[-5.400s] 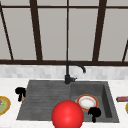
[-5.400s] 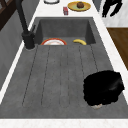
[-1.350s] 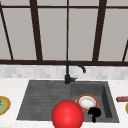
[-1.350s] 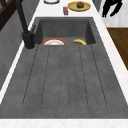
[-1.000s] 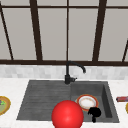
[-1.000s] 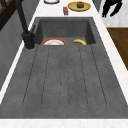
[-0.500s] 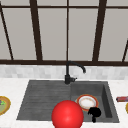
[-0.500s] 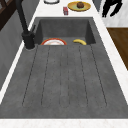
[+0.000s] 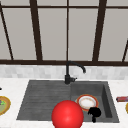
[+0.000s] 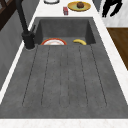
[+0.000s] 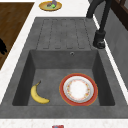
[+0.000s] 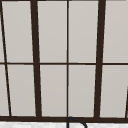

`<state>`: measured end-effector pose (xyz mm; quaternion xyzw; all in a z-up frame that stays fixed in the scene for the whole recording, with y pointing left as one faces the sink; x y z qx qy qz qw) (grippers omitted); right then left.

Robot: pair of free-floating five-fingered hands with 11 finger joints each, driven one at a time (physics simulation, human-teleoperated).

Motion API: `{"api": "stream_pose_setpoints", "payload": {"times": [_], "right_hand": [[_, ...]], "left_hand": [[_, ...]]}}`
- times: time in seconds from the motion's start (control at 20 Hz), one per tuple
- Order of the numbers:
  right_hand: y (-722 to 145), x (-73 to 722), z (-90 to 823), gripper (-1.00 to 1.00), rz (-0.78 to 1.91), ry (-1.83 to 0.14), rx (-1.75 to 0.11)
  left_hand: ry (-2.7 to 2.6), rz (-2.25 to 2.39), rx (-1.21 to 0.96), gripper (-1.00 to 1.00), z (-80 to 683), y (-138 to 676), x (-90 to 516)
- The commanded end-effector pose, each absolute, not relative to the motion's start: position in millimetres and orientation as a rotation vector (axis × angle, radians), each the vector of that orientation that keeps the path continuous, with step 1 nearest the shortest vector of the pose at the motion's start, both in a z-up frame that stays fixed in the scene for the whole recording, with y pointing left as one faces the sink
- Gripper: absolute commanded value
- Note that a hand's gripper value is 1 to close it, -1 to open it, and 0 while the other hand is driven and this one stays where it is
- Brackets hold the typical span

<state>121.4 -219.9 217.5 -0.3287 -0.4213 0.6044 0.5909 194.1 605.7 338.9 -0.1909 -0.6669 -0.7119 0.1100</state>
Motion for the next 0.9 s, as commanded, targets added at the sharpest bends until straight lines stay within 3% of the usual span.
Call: {"api": "stream_pose_setpoints", "payload": {"times": [0.0, 0.85], "right_hand": [[-220, 121, 217, 0.0, 1.406, -0.98, -0.765], [-220, 121, 217, 0.0, 1.406, -0.98, -0.765]], "left_hand": [[-1.891, -2.159, -0.538, -1.0, 339, 584, 188], [-1.836, -2.175, -0.529, -1.0, 331, 481, 160]]}}
